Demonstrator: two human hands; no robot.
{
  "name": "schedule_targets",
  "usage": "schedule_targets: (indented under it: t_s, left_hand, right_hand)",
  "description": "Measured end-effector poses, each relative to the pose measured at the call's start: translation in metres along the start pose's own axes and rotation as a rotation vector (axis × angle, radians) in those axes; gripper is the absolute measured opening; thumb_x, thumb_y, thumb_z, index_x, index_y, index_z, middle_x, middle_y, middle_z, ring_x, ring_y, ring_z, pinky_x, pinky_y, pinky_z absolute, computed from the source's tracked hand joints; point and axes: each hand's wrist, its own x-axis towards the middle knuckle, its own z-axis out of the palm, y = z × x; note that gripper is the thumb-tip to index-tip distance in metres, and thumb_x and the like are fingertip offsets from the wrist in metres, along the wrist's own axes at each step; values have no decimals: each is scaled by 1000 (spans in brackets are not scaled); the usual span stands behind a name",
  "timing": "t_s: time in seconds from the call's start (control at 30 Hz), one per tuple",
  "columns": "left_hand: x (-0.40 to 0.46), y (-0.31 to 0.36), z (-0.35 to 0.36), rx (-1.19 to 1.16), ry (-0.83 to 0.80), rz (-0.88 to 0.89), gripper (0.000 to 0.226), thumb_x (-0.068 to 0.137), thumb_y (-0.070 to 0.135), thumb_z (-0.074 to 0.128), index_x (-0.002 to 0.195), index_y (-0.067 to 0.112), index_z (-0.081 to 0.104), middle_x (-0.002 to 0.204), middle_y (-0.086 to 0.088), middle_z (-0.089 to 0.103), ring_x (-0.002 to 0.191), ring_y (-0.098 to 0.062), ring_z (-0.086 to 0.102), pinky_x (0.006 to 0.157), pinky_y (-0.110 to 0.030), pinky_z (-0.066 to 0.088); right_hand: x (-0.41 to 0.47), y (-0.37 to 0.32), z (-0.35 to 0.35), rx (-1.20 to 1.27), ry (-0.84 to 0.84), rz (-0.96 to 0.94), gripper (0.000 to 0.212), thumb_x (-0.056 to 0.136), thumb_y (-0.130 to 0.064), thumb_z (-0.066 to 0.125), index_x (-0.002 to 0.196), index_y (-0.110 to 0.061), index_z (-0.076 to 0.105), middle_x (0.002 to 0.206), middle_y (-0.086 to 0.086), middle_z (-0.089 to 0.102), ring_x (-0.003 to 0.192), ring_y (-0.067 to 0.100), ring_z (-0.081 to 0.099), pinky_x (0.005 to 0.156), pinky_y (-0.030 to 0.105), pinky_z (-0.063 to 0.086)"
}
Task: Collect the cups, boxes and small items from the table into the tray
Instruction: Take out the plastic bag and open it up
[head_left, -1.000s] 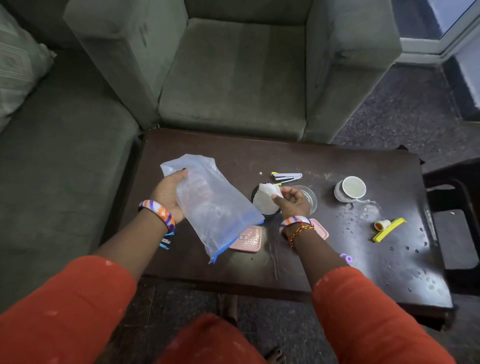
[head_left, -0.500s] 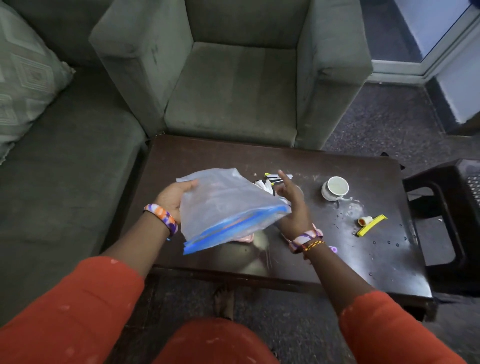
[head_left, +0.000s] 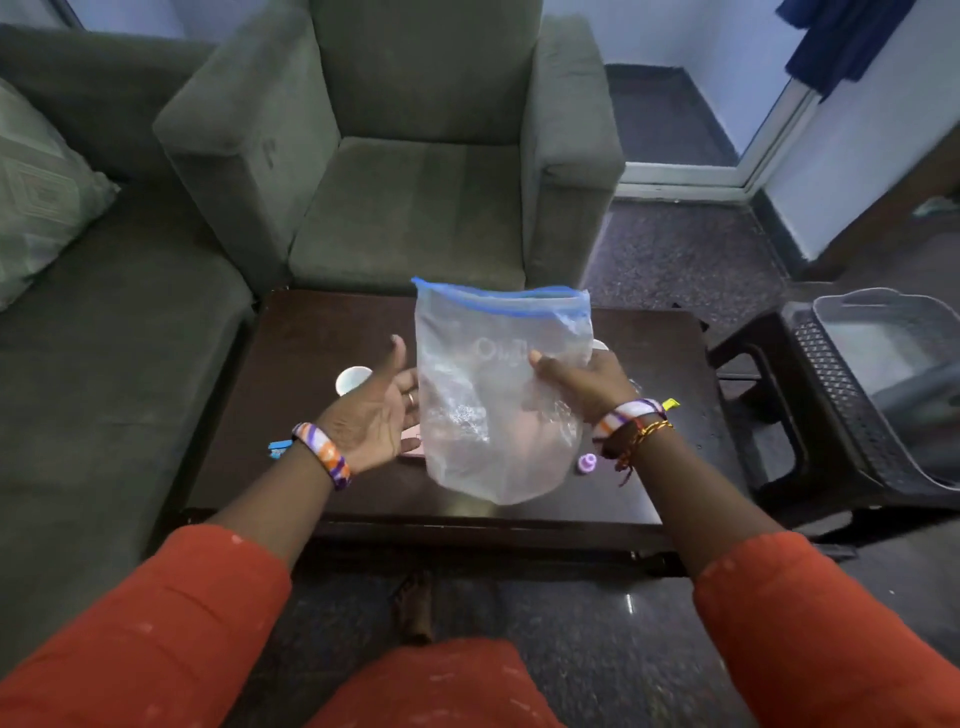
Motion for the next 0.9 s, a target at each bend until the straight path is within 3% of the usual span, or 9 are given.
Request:
schedule_targets:
  t_s: [0.1, 0.17, 0.27, 0.47, 0.57, 0.67, 0.73, 0.8, 0.9]
  left_hand:
    - [2, -12, 19, 0, 46, 129, 32, 69, 23, 76, 99, 13, 68, 85, -1, 76, 80, -17, 70, 77, -33, 58]
    - [4, -15, 33, -5, 162, 201, 20, 81, -3, 58, 99, 4, 65, 73, -3, 75, 73, -19, 70, 70, -31, 60]
    - [6, -16, 53, 21, 253, 271, 26, 79, -16, 51, 82, 6, 64, 57, 1, 73, 55, -11, 70, 58, -23, 59]
    - [12, -15, 91, -45, 71, 326, 21, 75, -10, 57, 85, 5, 67, 66, -3, 74, 58, -12, 70, 61, -23, 59]
    - [12, -12, 116, -80, 12, 256, 24, 68, -10, 54, 59, 12, 61, 62, -3, 73, 53, -13, 69, 49, -22, 57]
    - [26, -11, 132, -102, 41, 200, 30, 88, 0, 36, 76, 17, 57, 75, -1, 72, 66, -13, 70, 58, -24, 57]
    - [30, -14, 140, -8, -6, 89, 26, 92, 30, 39, 94, 17, 61, 86, -2, 65, 71, -16, 67, 67, -28, 56]
    - [33, -20, 150, 101, -93, -37, 51, 82, 54, 49, 110, 13, 63, 97, -3, 70, 87, -22, 68, 82, -37, 54]
    - [43, -33, 172, 162, -131, 16, 25, 79, 21, 59, 97, 7, 71, 87, 0, 77, 80, -17, 73, 79, -31, 58]
  right_hand:
    - [-15, -3, -19, 62, -40, 53, 8, 83, -8, 65, 89, -2, 65, 80, 13, 68, 68, 25, 66, 75, 42, 58]
    - [-26, -2, -35, 47, -92, 118, 15, 81, -3, 66, 95, -7, 65, 78, 6, 70, 66, 19, 68, 68, 37, 59]
    - [-38, 5, -55, 74, -35, 131, 22, 78, 9, 64, 84, -12, 64, 71, 3, 69, 49, 8, 67, 53, 27, 59]
    - [-60, 6, -98, 151, -72, 41, 40, 78, 10, 63, 110, -14, 61, 86, 0, 71, 77, 21, 68, 67, 39, 60]
    - [-69, 7, -121, 107, 35, -53, 36, 78, 17, 55, 71, -15, 70, 67, 1, 72, 60, 21, 64, 52, 28, 56]
    - [-76, 1, -142, 203, 131, -121, 61, 77, 26, 41, 36, -12, 64, 90, 18, 64, 73, 28, 60, 48, 26, 55]
    - [-81, -2, -156, 233, 153, -134, 65, 78, 28, 38, 30, -10, 60, 101, 19, 59, 79, 27, 60, 50, 21, 58]
    - [-82, -1, -166, 211, 192, -133, 64, 78, 28, 39, 31, -10, 60, 103, 20, 58, 80, 27, 60, 51, 19, 58]
    - [-79, 4, -177, 263, 248, -75, 44, 82, 20, 44, 57, -11, 62, 96, 18, 62, 77, 25, 60, 52, 21, 57]
